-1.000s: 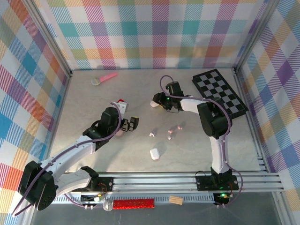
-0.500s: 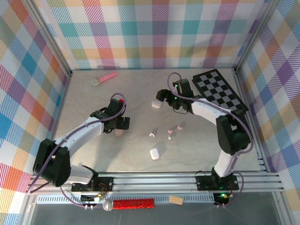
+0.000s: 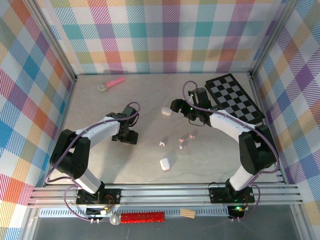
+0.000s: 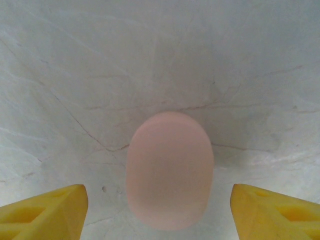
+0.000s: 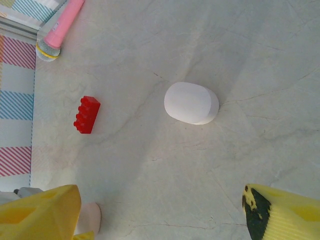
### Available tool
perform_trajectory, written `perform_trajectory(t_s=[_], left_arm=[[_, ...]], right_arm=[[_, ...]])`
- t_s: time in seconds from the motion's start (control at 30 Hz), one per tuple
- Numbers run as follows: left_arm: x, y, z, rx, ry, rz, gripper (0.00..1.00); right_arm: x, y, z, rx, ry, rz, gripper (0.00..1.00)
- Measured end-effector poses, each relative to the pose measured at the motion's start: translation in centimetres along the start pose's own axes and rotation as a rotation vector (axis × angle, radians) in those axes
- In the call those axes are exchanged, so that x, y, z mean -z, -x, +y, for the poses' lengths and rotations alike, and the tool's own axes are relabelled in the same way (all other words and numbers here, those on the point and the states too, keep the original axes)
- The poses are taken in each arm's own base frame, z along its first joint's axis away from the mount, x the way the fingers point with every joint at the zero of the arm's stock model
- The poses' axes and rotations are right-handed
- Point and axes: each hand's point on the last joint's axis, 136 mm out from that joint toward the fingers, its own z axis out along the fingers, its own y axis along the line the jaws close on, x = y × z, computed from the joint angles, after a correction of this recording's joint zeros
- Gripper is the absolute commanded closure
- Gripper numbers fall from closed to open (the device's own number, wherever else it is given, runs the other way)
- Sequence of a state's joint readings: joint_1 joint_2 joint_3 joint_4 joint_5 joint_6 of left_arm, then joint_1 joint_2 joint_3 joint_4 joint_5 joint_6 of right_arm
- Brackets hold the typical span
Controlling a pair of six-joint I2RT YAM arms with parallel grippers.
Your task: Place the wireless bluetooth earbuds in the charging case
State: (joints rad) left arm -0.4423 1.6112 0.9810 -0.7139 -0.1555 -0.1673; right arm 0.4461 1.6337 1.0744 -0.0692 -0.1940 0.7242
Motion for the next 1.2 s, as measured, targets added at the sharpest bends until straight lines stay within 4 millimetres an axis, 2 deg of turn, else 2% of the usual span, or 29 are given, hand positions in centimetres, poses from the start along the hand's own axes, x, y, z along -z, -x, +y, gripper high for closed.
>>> perform_trajectory(t_s=[0.17,0.27,0.37,0.53,0.6,0.77,1.0,1.2], left_arm=[[-0.7,-0.7,-0.2,-0.01,-0.002,0.04,0.47],[-0.9,-0.8,-0.3,-0.009,-0.007,0.047,0.49],[-0.9,-0.8,-0.4,-0.011,-0.011,0.049,0.57],[-0.8,-0.7,-0.4,-0.009,-0.012,0.047,0.6],[-0.8,-0.6,-0.4,-0.009,-0.013,0.041,0.63],[-0.6,0.6,-0.7,0.001,-0.029,-0.013,0.64],[2.1,3.2,-1.6,0.008,-0.105,-0.191,0.63],[4.2,4.3,-4.4,-0.083,-0.228,-0.338,0.62]], right_arm=[[0.0,0.0,0.0,0.0,0.001,0.0,0.17],[0.0,0.0,0.0,0.0,0.001,0.0,0.17],[0.0,0.0,0.0,0.0,0.001,0.0,0.17],[0.6,0.2,0.5,0.001,0.014,-0.01,0.17],[1.4,0.2,1.0,0.007,0.029,-0.019,0.17],[3.2,0.3,2.3,0.024,0.069,-0.033,0.18],[4.5,-0.7,3.8,0.037,0.139,0.014,0.18],[4.4,-2.8,4.5,0.021,0.198,0.13,0.19]])
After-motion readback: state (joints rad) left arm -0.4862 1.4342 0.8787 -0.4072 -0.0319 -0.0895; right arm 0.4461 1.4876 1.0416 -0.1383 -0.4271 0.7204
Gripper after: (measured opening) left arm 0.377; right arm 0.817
